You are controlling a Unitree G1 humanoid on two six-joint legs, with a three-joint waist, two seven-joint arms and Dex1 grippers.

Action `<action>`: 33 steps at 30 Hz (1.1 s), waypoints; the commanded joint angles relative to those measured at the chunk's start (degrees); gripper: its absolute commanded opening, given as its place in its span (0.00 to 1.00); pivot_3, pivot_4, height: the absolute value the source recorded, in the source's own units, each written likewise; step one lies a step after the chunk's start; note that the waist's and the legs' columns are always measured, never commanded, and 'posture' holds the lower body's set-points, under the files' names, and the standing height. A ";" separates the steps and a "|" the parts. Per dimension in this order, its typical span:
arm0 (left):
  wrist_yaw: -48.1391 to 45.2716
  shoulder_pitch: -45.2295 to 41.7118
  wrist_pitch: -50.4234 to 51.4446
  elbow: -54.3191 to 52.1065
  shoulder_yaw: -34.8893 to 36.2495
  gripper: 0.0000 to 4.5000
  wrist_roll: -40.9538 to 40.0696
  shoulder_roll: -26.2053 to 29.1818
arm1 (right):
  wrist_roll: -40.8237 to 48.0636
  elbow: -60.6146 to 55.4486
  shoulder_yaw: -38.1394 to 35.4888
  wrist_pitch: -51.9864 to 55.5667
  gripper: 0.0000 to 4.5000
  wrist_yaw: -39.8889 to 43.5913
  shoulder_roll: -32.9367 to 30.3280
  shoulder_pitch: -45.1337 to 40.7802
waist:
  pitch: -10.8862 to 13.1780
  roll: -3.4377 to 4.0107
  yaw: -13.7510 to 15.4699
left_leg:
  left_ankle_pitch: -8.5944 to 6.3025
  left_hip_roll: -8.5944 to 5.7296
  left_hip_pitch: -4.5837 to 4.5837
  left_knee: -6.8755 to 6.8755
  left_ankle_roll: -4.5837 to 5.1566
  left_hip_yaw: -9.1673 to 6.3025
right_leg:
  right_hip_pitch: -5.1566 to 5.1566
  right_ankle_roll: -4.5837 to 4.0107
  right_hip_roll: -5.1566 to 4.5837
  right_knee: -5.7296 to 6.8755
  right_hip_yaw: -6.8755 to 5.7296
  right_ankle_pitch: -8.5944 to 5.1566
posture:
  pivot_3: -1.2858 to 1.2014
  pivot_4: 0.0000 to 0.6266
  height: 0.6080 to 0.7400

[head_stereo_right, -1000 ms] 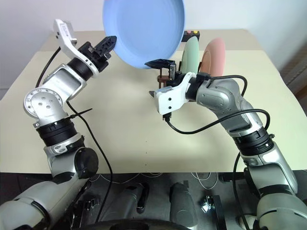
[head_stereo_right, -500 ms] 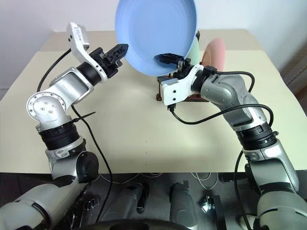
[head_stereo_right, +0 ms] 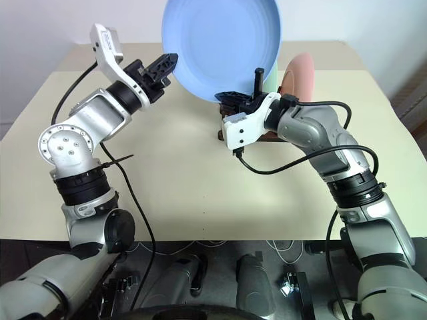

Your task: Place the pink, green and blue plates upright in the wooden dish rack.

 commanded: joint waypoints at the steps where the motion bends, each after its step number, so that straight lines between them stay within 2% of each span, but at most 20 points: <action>1: 0.74 -0.36 -1.56 -0.80 0.64 0.00 -1.05 1.00 | 0.47 -1.42 -2.83 -0.18 0.09 -1.27 -0.28 -1.13 | 0.00 0.00 -0.04 | 0.00 0.00 0.00 0.00 0.00 0.00 | -0.01 0.00 0.00 0.00 0.00 0.00 | 0.52 0.24 1.00; 2: 0.86 -0.38 -1.61 -0.68 0.57 0.00 -1.20 1.02 | 0.46 -1.46 -2.87 -0.22 0.09 -1.30 -0.30 -1.10 | 0.00 0.00 -0.05 | 0.00 0.00 0.00 0.00 0.00 0.00 | -0.01 0.00 0.00 0.00 0.00 0.00 | 0.52 0.24 1.00; 3: 0.90 -0.37 -1.71 -0.67 0.46 0.00 -1.35 1.07 | 1.10 -1.37 -2.82 -0.04 0.04 -0.70 -0.27 -1.03 | 0.00 0.00 -0.04 | 0.00 0.00 0.00 -0.01 0.00 0.00 | -0.01 0.00 0.00 0.00 0.00 0.00 | 0.52 0.24 1.00; 15: 3.24 0.82 0.71 -0.93 -0.79 0.00 -5.66 0.28 | 0.98 -1.59 -3.31 -0.40 0.04 -0.75 -0.72 -0.52 | 0.00 0.00 -0.01 | 0.00 0.00 0.00 0.00 0.00 0.00 | 0.00 0.00 0.00 0.00 0.00 0.00 | 0.52 0.24 1.00; 18: 4.17 0.82 0.64 -0.61 -0.23 0.20 -7.96 -0.61 | 0.89 -1.50 -3.41 -0.25 0.00 -0.86 -0.73 -0.49 | 0.00 0.00 0.05 | 0.00 0.00 0.00 0.00 0.00 0.00 | 0.00 0.00 0.00 0.00 0.00 0.00 | 0.52 0.24 1.00; 25: 1.64 0.20 -1.70 1.06 1.03 0.96 -9.44 2.32 | 1.12 -1.46 -4.38 -0.33 0.00 -1.71 -0.67 -0.74 | 0.00 0.00 -0.11 | 0.01 0.01 0.02 -0.01 -0.01 0.01 | 0.00 -0.01 0.01 0.01 0.01 0.00 | 0.52 0.24 1.00; 27: -1.17 0.11 -2.61 1.86 1.90 0.98 -10.49 4.20 | 1.27 -1.24 -4.97 -0.41 0.00 -2.32 -0.83 -1.26 | 0.00 0.00 -0.09 | 0.01 0.01 0.02 -0.01 -0.01 0.00 | 0.00 -0.01 0.01 0.01 0.01 0.00 | 0.52 0.24 1.00; 31: -14.71 1.23 -7.32 3.06 -1.26 0.98 -5.37 14.64 | 13.52 -2.95 -12.07 7.40 0.00 -3.17 3.74 -4.39 | 0.01 -0.01 -0.40 | 0.02 0.04 0.02 -0.05 -0.03 0.03 | -0.03 -0.05 0.04 0.01 0.04 0.02 | 0.52 0.24 1.00; 33: -19.12 2.15 -9.43 3.33 -3.05 0.98 -3.24 17.90 | 20.38 -4.31 -14.82 11.89 0.00 -2.64 6.80 -6.20 | 0.00 0.01 -0.33 | 0.03 0.06 0.05 -0.09 -0.05 0.04 | -0.03 -0.08 0.05 0.00 0.05 0.04 | 0.52 0.24 1.00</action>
